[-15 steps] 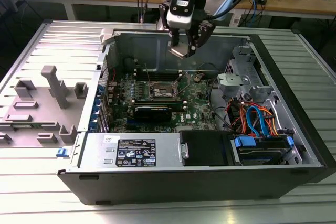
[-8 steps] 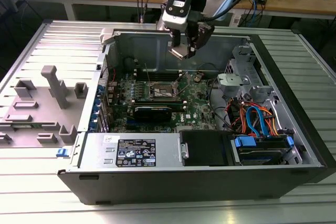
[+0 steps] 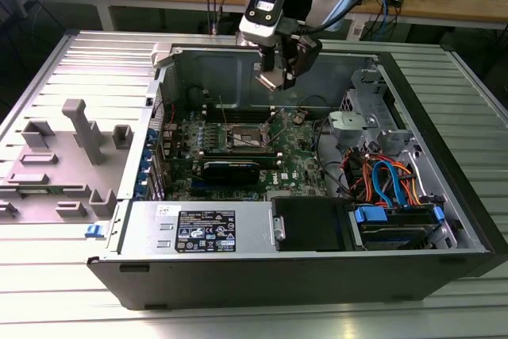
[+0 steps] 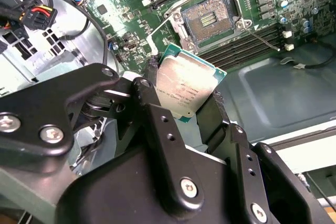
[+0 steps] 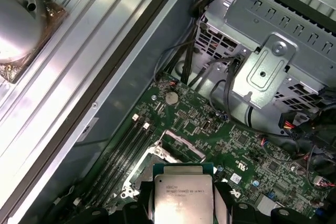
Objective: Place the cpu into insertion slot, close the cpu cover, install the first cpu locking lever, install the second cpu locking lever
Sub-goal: 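Place the cpu into insertion slot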
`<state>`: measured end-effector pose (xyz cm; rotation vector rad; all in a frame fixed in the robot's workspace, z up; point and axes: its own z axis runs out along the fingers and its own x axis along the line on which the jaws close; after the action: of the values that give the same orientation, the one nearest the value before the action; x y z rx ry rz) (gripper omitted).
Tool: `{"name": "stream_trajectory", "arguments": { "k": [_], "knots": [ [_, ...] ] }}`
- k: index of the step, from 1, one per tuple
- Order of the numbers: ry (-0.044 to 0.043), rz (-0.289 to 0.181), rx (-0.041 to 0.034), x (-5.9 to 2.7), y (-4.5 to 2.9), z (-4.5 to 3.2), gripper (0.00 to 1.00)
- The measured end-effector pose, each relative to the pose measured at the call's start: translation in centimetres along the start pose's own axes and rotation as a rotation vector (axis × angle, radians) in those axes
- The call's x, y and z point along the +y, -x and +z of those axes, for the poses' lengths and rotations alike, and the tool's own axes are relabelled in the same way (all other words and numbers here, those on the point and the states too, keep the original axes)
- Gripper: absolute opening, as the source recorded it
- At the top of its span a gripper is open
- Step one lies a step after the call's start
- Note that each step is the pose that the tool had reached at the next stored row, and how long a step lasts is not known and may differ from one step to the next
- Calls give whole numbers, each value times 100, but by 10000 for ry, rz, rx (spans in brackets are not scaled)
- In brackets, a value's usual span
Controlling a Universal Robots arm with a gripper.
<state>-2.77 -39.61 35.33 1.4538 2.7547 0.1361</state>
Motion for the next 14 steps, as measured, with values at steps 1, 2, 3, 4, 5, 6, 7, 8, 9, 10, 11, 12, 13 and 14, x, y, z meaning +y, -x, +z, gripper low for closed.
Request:
{"name": "stream_trajectory", "arguments": {
  "k": [1, 2, 3, 4, 5, 6, 7, 8, 9, 10, 11, 12, 13, 14],
  "knots": [
    [0, 1, 0, 0, 0, 0, 54],
    [0, 2, 0, 0, 0, 0, 54],
    [0, 2, 0, 0, 0, 0, 54],
    [1, 3, 0, 0, 0, 0, 54],
    [0, 4, 0, 0, 0, 0, 54],
    [1, 5, 0, 0, 0, 0, 54],
    [1, 5, 0, 0, 0, 0, 54],
    [0, 5, -1, 0, 0, 0, 54],
    [1, 6, 0, 0, 0, 0, 54],
    [1, 7, -1, 0, 0, 0, 54],
    [1, 7, -1, 0, 0, 0, 54],
    [1, 8, 0, 0, 0, 0, 54],
    [0, 14, -1, 0, 0, 0, 54],
    [0, 40, -6, 0, 0, 1, 54]
  ]
}}
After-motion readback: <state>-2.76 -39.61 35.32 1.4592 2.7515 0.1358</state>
